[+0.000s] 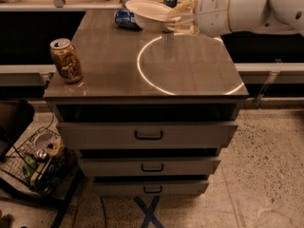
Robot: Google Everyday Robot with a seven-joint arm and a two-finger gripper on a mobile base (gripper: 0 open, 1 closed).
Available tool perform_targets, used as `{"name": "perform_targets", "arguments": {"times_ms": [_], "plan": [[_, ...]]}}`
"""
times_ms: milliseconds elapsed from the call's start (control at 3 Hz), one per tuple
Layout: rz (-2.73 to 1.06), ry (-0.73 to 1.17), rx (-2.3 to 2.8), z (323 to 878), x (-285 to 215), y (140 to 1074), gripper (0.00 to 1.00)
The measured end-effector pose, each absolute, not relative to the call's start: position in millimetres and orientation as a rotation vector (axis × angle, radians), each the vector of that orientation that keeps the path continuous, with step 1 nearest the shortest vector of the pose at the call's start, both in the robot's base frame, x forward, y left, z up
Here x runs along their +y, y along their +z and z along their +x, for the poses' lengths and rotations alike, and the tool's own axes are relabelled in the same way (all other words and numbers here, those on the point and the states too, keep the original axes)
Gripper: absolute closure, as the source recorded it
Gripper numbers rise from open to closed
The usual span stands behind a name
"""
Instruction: Move paper bowl near orange can
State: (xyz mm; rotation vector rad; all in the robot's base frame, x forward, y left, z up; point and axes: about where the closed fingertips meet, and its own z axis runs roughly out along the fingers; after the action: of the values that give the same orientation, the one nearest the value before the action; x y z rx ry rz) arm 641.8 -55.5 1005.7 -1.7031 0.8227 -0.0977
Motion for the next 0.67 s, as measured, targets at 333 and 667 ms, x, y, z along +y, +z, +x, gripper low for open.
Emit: {"name": "perform_targets", "arguments": {"times_ms": [333,667], "plan": [[-1.708,-0.095,0.802,638,-49,1005,1.0],[-1.719,-0.096,0.726,614,-26,1011,1.0]]}}
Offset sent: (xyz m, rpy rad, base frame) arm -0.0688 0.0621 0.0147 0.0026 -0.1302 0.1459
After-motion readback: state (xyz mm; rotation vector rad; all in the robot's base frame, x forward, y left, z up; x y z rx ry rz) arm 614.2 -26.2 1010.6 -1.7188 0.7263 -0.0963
